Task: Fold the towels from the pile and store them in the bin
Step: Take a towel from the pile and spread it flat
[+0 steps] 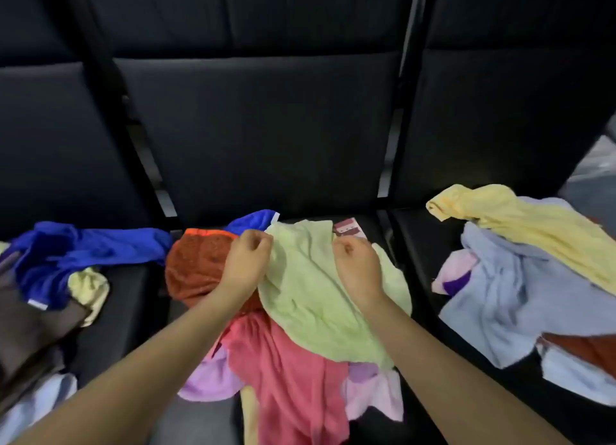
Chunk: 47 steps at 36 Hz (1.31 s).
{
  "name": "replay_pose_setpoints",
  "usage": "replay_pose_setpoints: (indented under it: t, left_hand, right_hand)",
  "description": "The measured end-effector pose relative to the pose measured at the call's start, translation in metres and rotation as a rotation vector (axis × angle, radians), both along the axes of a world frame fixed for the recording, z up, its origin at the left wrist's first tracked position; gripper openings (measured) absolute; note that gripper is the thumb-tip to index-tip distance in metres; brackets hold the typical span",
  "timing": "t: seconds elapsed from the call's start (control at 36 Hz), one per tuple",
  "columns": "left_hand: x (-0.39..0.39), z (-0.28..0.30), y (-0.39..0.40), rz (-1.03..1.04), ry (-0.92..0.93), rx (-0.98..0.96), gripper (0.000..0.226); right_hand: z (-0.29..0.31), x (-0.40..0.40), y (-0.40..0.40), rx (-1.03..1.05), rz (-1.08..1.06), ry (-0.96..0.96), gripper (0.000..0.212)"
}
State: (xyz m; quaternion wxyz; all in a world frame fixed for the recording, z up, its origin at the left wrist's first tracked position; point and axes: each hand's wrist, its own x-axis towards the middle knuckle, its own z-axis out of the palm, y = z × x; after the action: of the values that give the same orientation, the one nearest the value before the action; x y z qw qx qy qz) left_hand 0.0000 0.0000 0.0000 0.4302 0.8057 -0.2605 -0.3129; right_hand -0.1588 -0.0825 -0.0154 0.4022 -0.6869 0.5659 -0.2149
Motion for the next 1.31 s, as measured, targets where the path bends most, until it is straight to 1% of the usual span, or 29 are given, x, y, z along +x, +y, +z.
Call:
replay_pose_setpoints:
  t: [0.06,0.11,0.17,0.22,0.31,0.33,0.39,0.44,0.56,0.67,0.72,0.78,0.83,0.89,0.97,1.06,1.11,1.14,1.19,1.22,1.28,1.31]
  left_hand:
    - [0.000,-0.022,-0.003,0.032,0.013,-0.042,0.016]
    - [0.000,-0.039,-0.010,0.034,0.034,-0.062,0.021]
    - [-0.003,-0.054,-0.014,0.045,0.060,-0.123,0.031]
    - [-0.001,-0.068,-0.016,0.063,0.084,-0.161,0.036]
    - [0.001,-0.077,-0.020,0.010,0.168,-0.217,0.061]
    - [0.000,-0.079,-0.020,-0.013,0.190,-0.234,0.061]
    - [0.000,-0.082,-0.023,-0.054,0.168,-0.235,0.045]
    - [0.000,-0.085,-0.026,-0.088,0.137,-0.279,0.031]
    - [0.001,-0.091,-0.028,-0.104,0.120,-0.439,0.021]
    - [0.000,-0.098,-0.025,-0.066,0.102,-0.573,0.018]
    - [-0.001,-0.098,-0.022,-0.076,0.094,-0.589,0.020]
    - [-0.003,-0.097,-0.016,-0.104,0.046,-0.607,0.023]
    - [-0.004,-0.094,-0.011,-0.133,-0.004,-0.633,0.025]
    - [-0.005,-0.090,-0.009,-0.156,-0.041,-0.638,0.024]
    - [-0.005,-0.074,-0.007,-0.137,-0.099,-0.641,0.023]
    - [-0.010,-0.042,0.002,-0.117,-0.137,-0.713,0.022]
    - [-0.019,-0.015,0.015,-0.132,-0.187,-0.822,0.021]
    - [-0.023,-0.002,0.024,-0.153,-0.236,-0.890,0.021]
    - [-0.037,0.016,0.049,-0.243,-0.370,-1.018,0.021]
    - [-0.042,0.018,0.058,-0.306,-0.459,-1.049,0.021]
    - [-0.053,0.012,0.080,-0.445,-0.653,-1.040,0.020]
    - [-0.057,0.003,0.088,-0.516,-0.715,-1.003,0.019]
  right_hand:
    - [-0.025,0.006,-0.004,-0.042,-0.031,0.000,0.028]
    - [-0.053,0.010,-0.014,0.018,-0.016,0.002,0.030]
    - [-0.074,0.012,-0.018,0.069,0.000,-0.033,0.033]
    - [-0.089,0.013,-0.019,0.098,-0.012,-0.113,0.037]
    - [-0.099,0.009,-0.025,0.077,-0.048,-0.223,0.035]
    - [-0.101,0.007,-0.025,0.052,-0.047,-0.256,0.033]
    - [-0.104,0.002,-0.027,0.029,-0.032,-0.324,0.029]
    - [-0.106,0.001,-0.029,0.022,-0.041,-0.384,0.028]
    - [-0.105,0.004,-0.035,-0.041,-0.122,-0.381,0.042]
    - [-0.105,0.002,-0.036,0.000,-0.186,-0.505,0.041]
    - [-0.103,-0.001,-0.031,0.093,-0.211,-0.621,0.035]
    - [-0.097,-0.004,-0.022,0.245,-0.214,-0.789,0.027]
    - [-0.089,-0.008,-0.014,0.399,-0.165,-0.977,0.032]
    - [-0.078,-0.011,-0.008,0.460,-0.101,-1.047,0.037]
    - [-0.054,-0.016,0.001,0.505,-0.008,-1.065,0.035]
    - [-0.023,-0.028,0.011,0.466,0.053,-1.104,0.038]
    - [0.000,-0.041,0.022,0.388,0.075,-1.212,0.039]
    - [0.010,-0.048,0.027,0.339,0.085,-1.269,0.033]
    - [0.028,-0.065,0.043,0.260,0.138,-1.356,0.015]
    - [0.033,-0.071,0.048,0.234,0.166,-1.386,0.009]
    - [0.035,-0.085,0.061,0.175,0.146,-1.400,0.016]
    - [0.029,-0.091,0.067,0.154,0.102,-1.379,0.019]
